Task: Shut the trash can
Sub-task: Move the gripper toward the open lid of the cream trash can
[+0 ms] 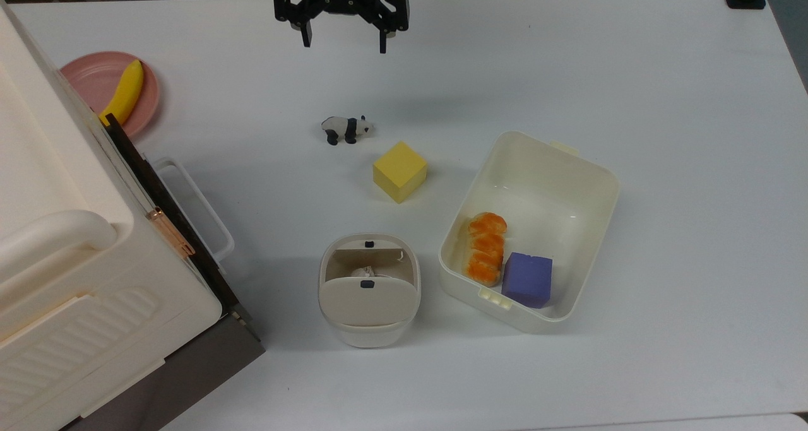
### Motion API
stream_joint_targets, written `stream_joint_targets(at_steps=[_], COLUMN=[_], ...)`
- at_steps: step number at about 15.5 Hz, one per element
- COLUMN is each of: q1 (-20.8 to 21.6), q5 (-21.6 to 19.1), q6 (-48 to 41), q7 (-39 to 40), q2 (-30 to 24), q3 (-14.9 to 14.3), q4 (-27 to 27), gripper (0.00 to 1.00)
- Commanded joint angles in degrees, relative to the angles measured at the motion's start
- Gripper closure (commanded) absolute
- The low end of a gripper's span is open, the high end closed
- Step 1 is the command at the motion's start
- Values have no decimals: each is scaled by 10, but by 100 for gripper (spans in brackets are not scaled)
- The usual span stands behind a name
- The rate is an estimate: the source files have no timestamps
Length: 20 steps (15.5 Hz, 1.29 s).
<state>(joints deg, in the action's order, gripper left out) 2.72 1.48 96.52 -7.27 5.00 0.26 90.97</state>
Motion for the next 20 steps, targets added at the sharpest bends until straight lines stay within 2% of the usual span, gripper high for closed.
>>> stream_joint_targets(at_steps=[1,4,5,6,7,9,10,14,17,19,20], q1=[2,3,3,3,3,3,3,4,5,4,4], q5=[-11,-11,-11,-12,-17,-38,-52,-78,-75,-70,-68], q6=[-14,-10,-9,-6,-2,16,25,96,166,231,289], q7=[15,18,19,20,30,60,63,55,53,53,51], q2=[-13,-10,-10,-10,-8,-8,-4,30,55,97,135], q3=[-3,-5,-6,-10,-16,-18,-23,-23,-23,-23,-24], q4=[10,10,10,10,9,10,10,-12,-51,-84,-114], gripper=[0,1,16,38,66,93,100,100,100,100,100])
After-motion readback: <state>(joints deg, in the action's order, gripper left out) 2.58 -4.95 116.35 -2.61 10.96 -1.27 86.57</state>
